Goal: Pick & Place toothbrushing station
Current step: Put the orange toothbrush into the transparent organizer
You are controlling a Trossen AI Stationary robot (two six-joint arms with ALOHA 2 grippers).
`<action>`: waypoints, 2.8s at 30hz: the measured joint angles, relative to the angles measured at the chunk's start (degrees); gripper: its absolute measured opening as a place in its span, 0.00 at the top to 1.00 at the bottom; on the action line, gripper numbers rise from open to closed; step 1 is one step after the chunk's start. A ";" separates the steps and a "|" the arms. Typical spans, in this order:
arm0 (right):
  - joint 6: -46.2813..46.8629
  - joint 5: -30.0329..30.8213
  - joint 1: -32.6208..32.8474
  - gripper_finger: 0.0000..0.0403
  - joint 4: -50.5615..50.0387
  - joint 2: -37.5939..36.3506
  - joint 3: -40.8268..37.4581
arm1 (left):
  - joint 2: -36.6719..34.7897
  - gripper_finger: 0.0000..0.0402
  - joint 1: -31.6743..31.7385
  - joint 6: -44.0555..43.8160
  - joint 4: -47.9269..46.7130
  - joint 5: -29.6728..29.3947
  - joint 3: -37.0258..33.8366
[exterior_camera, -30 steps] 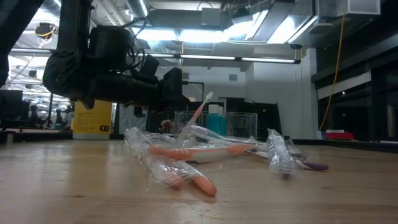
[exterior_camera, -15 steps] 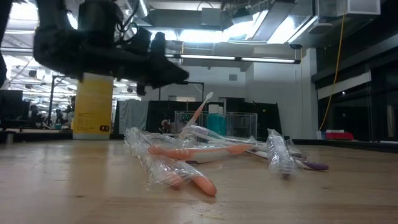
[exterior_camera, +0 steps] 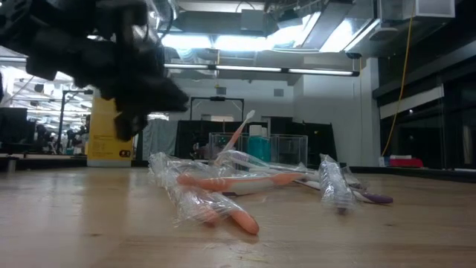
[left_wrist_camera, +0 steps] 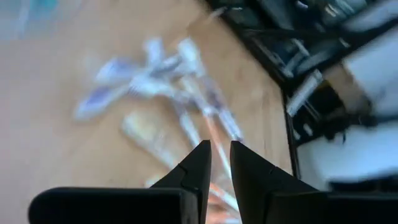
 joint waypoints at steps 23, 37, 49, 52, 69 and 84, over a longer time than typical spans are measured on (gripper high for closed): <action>-1.49 6.57 0.75 0.77 1.00 0.00 0.01 | 1.51 0.78 -8.08 -39.25 -12.46 -1.64 0.01; -3.04 8.15 1.00 0.77 2.37 0.00 0.01 | 14.68 0.69 -3.49 -36.43 -8.16 7.42 8.72; -3.06 10.15 2.47 0.77 2.44 0.00 -0.01 | 16.60 0.98 -3.39 -39.41 -8.98 7.53 9.61; -3.23 10.69 2.60 0.77 2.44 0.00 0.01 | 16.61 0.99 -3.39 -39.11 -8.99 7.49 9.59; -3.23 13.64 4.09 0.77 2.94 0.00 0.01 | 1.49 1.00 -3.09 -25.24 -18.38 -6.50 9.20; -3.13 14.16 4.09 0.77 3.59 0.00 0.01 | -4.44 0.91 1.01 -23.05 -32.48 2.98 9.33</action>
